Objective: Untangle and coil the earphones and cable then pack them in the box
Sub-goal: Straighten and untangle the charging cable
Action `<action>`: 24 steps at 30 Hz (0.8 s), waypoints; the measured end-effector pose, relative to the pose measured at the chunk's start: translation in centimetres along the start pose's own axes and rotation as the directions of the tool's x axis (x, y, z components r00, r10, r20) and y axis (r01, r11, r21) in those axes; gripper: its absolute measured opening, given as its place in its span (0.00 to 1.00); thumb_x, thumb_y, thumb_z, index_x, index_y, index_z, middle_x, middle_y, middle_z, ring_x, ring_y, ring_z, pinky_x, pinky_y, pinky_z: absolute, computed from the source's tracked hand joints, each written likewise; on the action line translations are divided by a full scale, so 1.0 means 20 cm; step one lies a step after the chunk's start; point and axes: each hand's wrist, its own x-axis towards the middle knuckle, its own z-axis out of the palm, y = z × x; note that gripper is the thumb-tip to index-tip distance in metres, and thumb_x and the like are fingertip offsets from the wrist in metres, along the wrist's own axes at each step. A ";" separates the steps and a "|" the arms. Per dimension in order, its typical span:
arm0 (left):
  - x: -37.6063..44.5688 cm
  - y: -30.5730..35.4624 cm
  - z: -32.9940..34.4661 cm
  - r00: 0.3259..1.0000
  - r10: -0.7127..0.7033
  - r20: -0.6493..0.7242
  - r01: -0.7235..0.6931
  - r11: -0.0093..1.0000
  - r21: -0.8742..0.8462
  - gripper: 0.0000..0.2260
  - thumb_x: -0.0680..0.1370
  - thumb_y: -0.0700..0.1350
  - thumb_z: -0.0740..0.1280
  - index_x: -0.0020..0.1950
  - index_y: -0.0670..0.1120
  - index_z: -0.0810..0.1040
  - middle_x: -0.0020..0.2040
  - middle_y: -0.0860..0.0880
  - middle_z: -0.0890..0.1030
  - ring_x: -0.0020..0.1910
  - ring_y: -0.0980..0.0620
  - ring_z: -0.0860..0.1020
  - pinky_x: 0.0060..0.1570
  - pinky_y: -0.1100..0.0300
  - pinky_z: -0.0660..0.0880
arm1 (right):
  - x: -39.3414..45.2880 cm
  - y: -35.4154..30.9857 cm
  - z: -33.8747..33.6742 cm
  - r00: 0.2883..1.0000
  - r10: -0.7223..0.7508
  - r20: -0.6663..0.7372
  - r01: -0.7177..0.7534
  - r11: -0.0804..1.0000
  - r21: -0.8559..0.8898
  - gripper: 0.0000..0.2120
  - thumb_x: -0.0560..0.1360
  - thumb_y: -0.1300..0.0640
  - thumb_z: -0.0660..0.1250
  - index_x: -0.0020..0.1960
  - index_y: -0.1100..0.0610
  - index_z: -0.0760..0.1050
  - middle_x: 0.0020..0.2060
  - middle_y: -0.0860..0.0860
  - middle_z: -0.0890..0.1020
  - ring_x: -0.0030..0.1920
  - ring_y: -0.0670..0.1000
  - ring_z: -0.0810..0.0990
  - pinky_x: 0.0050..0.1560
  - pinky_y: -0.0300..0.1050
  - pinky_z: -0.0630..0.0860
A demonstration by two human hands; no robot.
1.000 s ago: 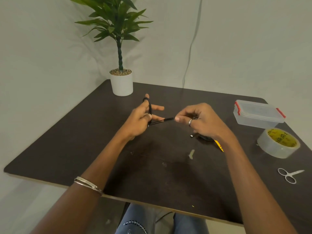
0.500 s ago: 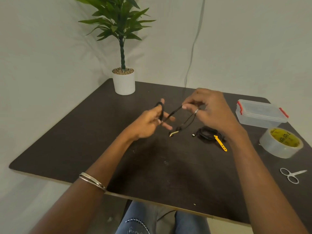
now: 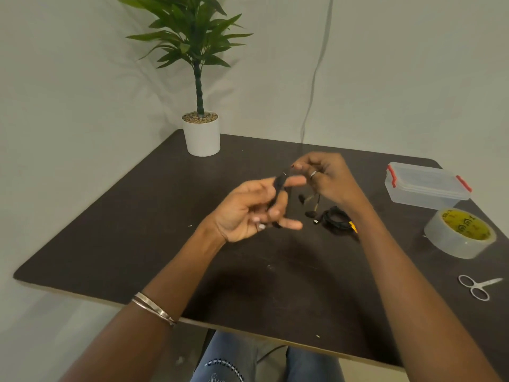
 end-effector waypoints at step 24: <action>0.05 0.05 -0.10 0.668 0.209 -0.715 -0.301 0.954 -0.002 0.13 0.83 0.39 0.52 0.66 0.37 0.68 0.38 0.49 0.73 0.22 0.59 0.61 0.28 0.64 0.68 | -0.22 -0.10 0.26 0.904 -0.110 0.414 0.397 0.578 -0.713 0.07 0.79 0.60 0.59 0.56 0.58 0.72 0.47 0.52 0.79 0.48 0.57 0.78 0.49 0.48 0.65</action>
